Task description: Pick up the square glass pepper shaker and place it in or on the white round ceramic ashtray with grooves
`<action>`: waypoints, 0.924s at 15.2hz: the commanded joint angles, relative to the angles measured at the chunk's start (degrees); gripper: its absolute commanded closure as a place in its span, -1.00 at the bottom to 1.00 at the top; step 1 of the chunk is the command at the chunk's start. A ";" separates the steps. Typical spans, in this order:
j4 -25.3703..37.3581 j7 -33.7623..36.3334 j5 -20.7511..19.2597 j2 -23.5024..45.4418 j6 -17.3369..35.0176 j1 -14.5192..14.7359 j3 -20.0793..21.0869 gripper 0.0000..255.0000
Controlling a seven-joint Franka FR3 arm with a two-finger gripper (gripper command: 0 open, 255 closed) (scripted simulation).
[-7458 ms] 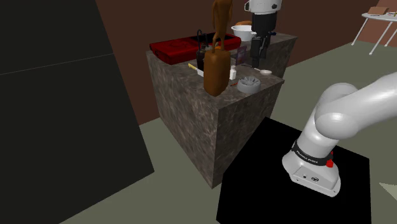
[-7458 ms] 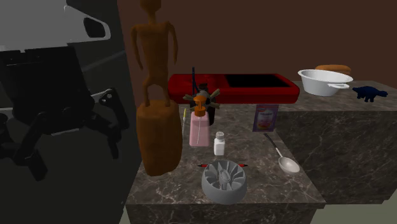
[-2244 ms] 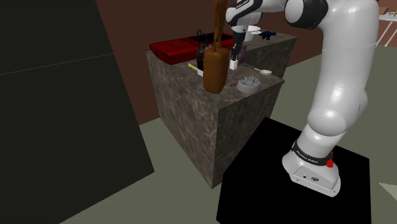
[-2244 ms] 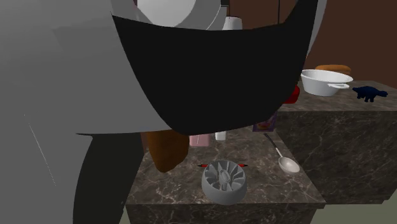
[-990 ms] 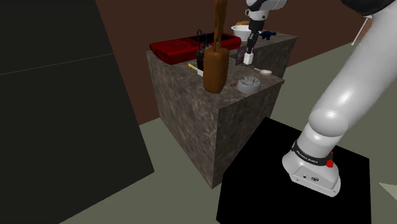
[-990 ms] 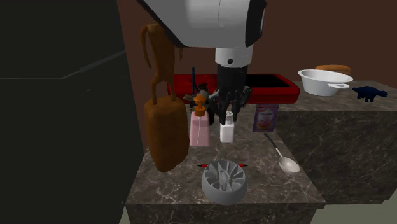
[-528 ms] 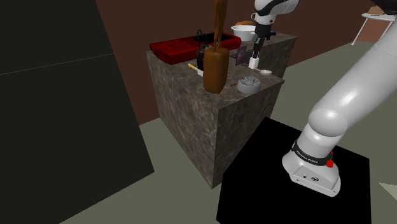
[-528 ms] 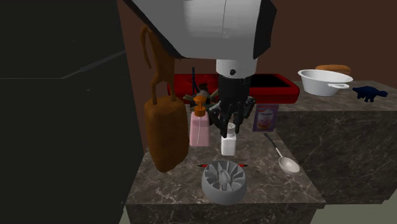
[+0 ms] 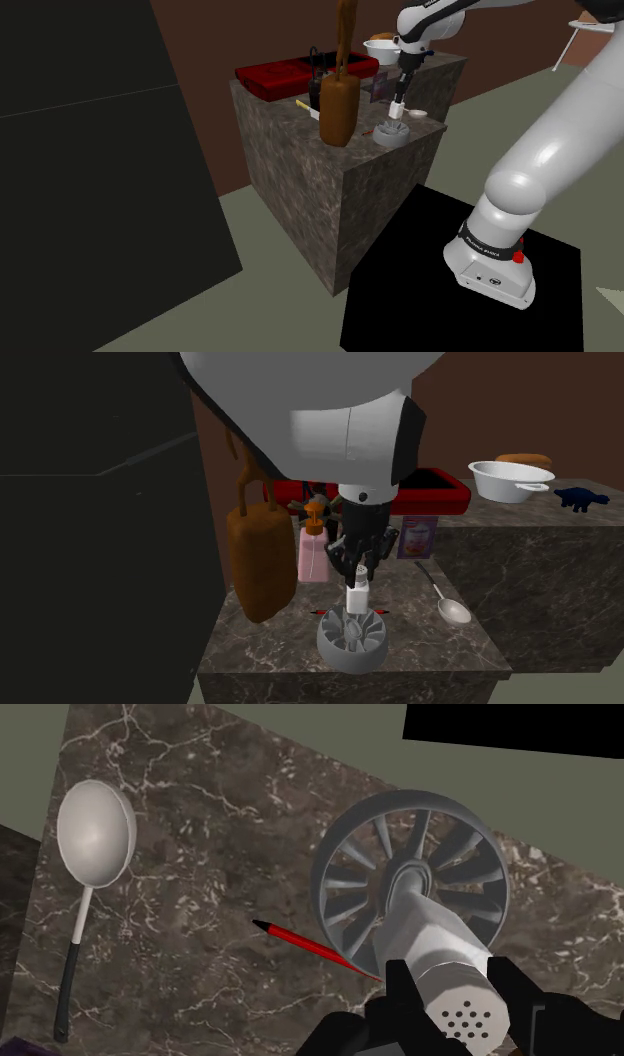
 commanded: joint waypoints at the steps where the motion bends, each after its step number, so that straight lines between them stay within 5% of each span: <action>1: -1.03 -0.12 0.14 0.48 1.52 0.00 -0.13 1.00; 7: -4.04 -0.77 0.92 2.60 6.51 0.04 -0.61 1.00; 14: -4.04 -0.77 0.92 2.60 6.51 0.03 -0.61 1.00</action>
